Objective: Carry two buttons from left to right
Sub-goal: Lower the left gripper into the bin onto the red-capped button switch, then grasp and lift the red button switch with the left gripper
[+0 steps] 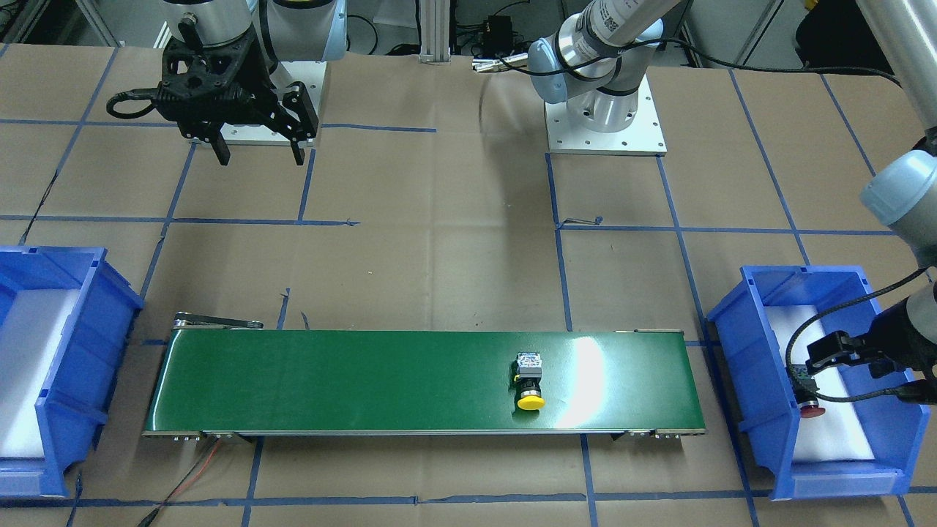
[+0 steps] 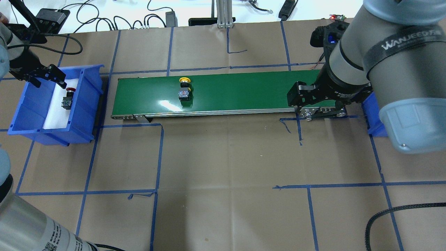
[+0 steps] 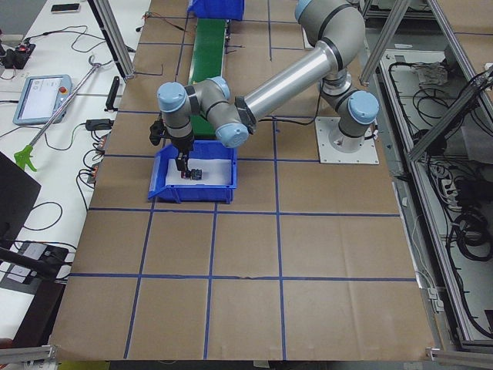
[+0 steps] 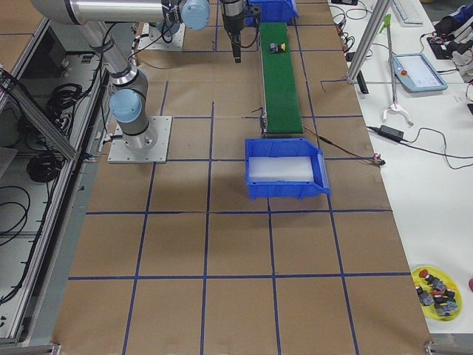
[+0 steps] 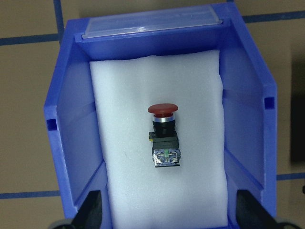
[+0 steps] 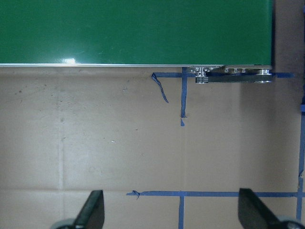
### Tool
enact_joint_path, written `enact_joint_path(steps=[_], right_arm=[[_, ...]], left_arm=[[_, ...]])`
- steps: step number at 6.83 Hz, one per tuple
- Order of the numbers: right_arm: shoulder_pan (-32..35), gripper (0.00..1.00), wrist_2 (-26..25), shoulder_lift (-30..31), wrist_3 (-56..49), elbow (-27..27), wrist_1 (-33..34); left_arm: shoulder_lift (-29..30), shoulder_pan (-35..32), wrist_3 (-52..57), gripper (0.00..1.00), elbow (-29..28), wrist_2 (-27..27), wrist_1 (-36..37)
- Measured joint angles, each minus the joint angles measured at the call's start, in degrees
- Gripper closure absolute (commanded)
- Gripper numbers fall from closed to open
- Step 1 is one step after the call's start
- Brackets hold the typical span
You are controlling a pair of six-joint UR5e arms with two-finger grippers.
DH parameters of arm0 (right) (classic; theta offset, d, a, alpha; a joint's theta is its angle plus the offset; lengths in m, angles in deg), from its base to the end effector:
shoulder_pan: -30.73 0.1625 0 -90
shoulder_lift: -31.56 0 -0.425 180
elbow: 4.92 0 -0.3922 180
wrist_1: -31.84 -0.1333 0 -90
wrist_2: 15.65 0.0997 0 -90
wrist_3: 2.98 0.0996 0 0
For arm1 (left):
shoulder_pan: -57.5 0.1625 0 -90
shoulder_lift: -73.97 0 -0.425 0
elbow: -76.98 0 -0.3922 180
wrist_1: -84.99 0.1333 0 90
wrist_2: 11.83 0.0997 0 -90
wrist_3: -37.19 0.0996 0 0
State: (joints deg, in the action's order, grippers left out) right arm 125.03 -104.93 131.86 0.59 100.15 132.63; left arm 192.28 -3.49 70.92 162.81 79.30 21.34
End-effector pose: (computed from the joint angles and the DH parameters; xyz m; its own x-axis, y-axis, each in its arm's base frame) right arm 0.1660 -0.4132 0.4595 -0.9997 -0.0144 -0.0190 -0.0123 0.9945 -0.1039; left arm 0.2066 -0.6434 0.2806 -0.9960 0.0815 -0.0378 0.0823 0.9964 -0.0211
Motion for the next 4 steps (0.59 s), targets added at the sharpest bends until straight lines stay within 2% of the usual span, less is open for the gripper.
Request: enact_joint_path(steps=[3,4], right_arm=[[0.0,0.0,0.1,-1.6,0.0,0.5,0.3],[0.0,0.0,0.0,-2.2,0.0,0.5,0.3]], left_arm=[[2.9,0.2,-0.1,0.03,3.6,-0.8,6.5],[3.5,0.4,-0.1,0.25,3.7,-0.8,6.8]])
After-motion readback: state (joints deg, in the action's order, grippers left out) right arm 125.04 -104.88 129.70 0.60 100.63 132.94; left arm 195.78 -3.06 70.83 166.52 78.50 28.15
